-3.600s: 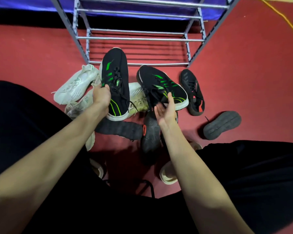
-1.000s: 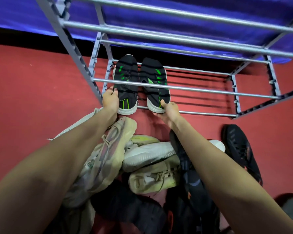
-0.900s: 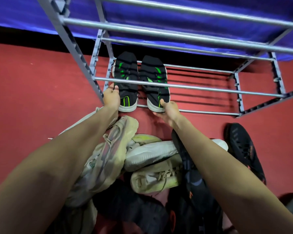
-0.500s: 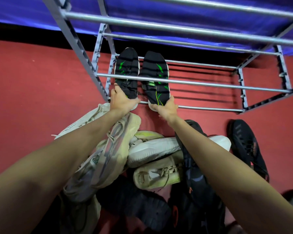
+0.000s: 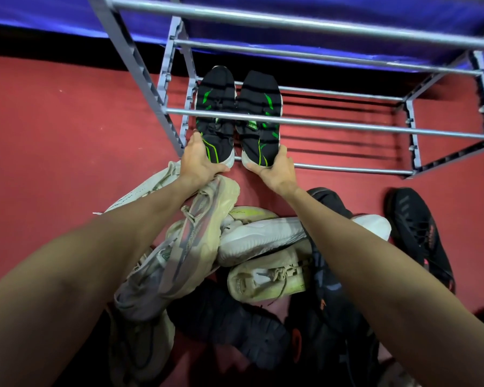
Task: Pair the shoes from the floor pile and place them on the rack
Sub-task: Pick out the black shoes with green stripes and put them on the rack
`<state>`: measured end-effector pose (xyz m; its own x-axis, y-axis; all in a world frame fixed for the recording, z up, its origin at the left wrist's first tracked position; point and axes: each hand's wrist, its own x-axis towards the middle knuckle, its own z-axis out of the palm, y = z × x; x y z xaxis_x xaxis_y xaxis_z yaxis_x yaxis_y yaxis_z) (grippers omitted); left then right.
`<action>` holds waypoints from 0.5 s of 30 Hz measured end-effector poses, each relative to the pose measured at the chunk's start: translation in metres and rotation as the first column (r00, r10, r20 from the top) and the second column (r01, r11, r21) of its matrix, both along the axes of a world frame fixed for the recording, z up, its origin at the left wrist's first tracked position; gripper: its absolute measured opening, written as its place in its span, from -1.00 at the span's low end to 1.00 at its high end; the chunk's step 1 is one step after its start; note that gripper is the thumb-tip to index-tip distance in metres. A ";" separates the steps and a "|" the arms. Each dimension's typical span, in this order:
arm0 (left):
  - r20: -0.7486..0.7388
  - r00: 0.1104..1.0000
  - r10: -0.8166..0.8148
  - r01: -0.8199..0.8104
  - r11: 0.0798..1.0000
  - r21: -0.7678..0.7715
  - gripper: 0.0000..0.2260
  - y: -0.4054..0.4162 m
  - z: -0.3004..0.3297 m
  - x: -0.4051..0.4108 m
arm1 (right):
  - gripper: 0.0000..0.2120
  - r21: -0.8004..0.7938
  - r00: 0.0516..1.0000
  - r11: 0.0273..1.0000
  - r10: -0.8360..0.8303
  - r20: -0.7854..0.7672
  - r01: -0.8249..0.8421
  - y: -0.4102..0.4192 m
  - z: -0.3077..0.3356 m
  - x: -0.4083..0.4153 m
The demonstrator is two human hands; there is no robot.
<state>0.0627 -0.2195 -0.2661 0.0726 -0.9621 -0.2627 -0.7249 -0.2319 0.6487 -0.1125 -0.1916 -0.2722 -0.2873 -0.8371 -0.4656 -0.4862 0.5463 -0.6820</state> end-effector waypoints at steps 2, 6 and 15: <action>-0.016 1.000 -0.005 0.005 1.000 -0.009 -0.29 0.001 -0.004 0.002 | -0.16 0.017 0.999 0.999 0.031 -0.023 -0.030 0.001 0.002 0.000; -0.079 0.997 -0.003 0.005 1.000 0.017 -0.11 0.002 -0.005 0.003 | -0.20 0.102 0.993 0.990 0.102 -0.066 -0.095 -0.003 0.012 -0.001; 0.011 0.999 -0.042 0.042 0.999 0.001 -0.41 0.029 0.017 0.005 | -0.61 0.191 0.687 0.847 0.517 -0.511 -0.496 0.043 0.065 -0.008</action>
<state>0.0673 -0.1906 -0.2488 0.0352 -0.9643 -0.2625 -0.7413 -0.2014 0.6403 -0.1204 -0.1484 -0.2076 -0.0298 -0.9146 -0.4032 -0.9672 0.1281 -0.2192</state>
